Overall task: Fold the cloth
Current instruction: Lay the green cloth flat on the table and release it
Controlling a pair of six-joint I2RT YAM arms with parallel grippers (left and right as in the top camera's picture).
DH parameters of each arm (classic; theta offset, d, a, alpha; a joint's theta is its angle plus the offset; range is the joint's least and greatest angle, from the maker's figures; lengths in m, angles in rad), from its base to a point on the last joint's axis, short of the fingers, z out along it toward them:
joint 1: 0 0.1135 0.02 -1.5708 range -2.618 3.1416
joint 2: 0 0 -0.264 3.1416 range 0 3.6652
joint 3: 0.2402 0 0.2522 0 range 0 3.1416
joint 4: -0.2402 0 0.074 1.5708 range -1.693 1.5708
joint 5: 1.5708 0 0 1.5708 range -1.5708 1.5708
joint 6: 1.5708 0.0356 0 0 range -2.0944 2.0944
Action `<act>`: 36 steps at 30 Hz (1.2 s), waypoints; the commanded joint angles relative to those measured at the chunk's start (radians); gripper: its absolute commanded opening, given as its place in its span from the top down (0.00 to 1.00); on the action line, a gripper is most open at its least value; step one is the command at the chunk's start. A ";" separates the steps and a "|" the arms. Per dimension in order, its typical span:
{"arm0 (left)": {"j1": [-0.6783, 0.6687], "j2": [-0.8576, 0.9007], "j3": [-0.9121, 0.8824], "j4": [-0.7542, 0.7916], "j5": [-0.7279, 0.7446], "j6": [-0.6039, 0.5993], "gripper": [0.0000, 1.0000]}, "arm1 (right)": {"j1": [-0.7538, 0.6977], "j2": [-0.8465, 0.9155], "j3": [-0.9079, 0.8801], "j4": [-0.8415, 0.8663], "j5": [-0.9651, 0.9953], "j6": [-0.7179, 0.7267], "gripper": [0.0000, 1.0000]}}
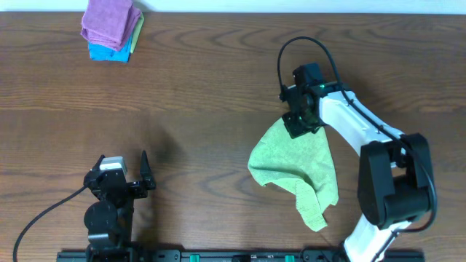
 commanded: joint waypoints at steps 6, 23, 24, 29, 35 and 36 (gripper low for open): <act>-0.005 -0.005 -0.028 -0.009 -0.018 0.007 0.05 | -0.004 0.058 -0.002 0.037 0.024 0.009 0.99; -0.005 -0.005 -0.028 -0.009 -0.018 0.007 0.05 | 0.038 0.190 0.032 0.372 -0.051 0.009 0.99; -0.005 -0.005 -0.028 -0.009 -0.018 0.007 0.05 | 0.046 0.203 0.048 0.397 -0.054 0.009 0.99; -0.005 -0.005 -0.028 -0.009 -0.018 0.007 0.05 | 0.083 0.296 0.171 0.450 -0.071 0.003 0.99; -0.005 -0.005 -0.028 -0.009 -0.018 0.007 0.04 | 0.108 0.430 0.354 0.383 -0.090 -0.016 0.99; -0.005 -0.005 -0.028 -0.009 -0.018 0.007 0.05 | 0.111 0.444 0.381 0.362 -0.102 -0.029 0.99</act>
